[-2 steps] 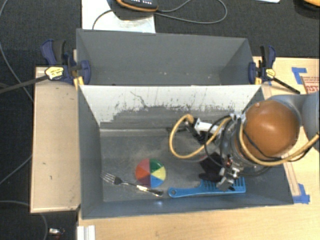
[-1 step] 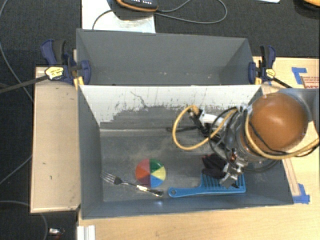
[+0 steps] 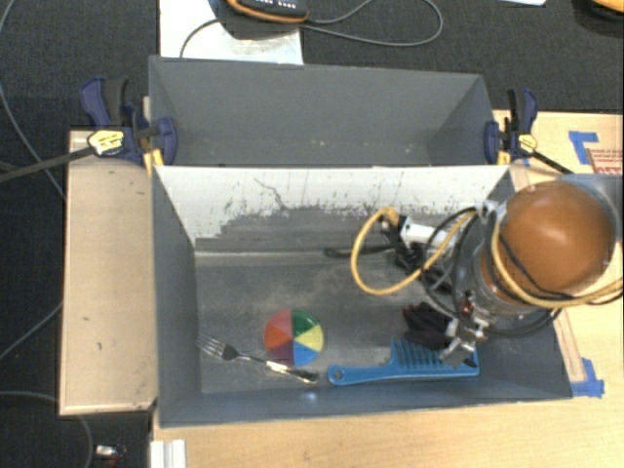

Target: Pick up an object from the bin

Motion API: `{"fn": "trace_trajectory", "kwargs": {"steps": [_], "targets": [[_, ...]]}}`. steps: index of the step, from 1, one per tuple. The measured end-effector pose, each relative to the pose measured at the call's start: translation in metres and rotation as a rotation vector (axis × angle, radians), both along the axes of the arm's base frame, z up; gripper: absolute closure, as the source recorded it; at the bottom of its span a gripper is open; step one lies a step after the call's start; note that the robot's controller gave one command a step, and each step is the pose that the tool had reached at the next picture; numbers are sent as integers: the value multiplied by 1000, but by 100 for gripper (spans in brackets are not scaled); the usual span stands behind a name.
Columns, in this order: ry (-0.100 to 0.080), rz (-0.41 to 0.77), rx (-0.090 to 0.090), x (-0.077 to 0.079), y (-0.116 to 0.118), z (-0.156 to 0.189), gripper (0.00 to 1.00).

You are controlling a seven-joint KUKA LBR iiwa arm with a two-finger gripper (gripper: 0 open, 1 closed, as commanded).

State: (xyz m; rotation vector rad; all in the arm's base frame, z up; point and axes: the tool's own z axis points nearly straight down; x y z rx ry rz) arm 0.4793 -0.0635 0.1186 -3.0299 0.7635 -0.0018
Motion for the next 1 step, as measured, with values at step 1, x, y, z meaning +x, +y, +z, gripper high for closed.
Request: {"fn": "trace_trajectory", "kwargs": {"steps": [1], "targets": [[-10,396,-1,6,18,7,100]]}}
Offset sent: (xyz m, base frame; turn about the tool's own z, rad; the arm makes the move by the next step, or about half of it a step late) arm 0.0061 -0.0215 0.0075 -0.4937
